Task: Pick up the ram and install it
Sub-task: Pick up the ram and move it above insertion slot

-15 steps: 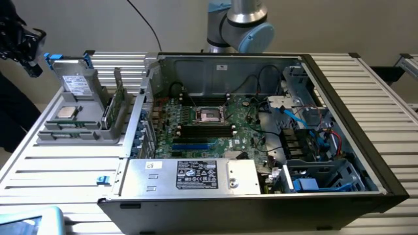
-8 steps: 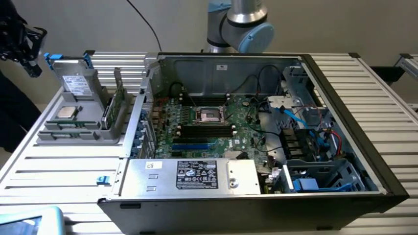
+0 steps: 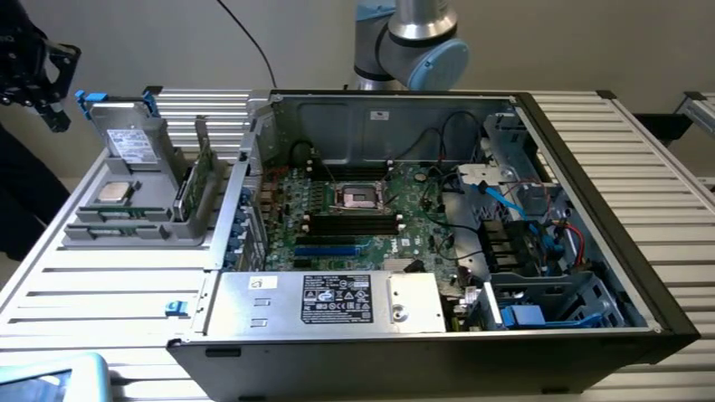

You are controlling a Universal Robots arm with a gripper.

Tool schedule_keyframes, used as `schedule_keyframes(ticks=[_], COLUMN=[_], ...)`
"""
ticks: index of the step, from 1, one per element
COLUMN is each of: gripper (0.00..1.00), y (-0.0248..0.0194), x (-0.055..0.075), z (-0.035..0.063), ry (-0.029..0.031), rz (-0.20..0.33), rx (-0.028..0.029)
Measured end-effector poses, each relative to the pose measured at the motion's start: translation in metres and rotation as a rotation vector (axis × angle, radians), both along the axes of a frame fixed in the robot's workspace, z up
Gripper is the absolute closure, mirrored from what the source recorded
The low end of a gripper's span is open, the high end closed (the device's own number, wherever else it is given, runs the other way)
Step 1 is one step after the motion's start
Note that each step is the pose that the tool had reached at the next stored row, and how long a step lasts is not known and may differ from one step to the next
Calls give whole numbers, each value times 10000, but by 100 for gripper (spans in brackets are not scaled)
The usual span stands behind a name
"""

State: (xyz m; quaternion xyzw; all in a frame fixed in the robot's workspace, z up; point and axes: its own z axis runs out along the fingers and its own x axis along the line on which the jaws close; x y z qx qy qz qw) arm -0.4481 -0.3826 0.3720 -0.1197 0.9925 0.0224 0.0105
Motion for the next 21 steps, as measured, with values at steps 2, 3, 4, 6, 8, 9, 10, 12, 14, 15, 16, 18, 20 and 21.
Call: schedule_keyframes(ticks=[2, 3, 4, 6, 8, 9, 10, 12, 14, 15, 16, 18, 20, 21], gripper=[89, 89, 89, 89, 89, 89, 89, 89, 89, 89, 89, 89, 89, 89], y=[0, 0, 0, 0, 0, 0, 0, 0, 0, 0, 0, 0, 0, 0], x=[0, 0, 0, 0, 0, 0, 0, 0, 0, 0, 0, 0, 0, 0], z=[0, 0, -1, -2, -2, -3, -3, -3, -4, -4, -5, -5, -6, -7], ry=[1, 1, 1, 0, 0, -1, 0, 0, 1, 0, -1, 0, 0, 0], rz=[364, 556, 735, 1096, 1467, 1645, 1826, 2185, 2555, 2742, 2920, 3281, 3641, 3819], rx=[0, 0, 0, 0, 0, 0, 0, 0, 0, 0, 0, 0, 0, 0])
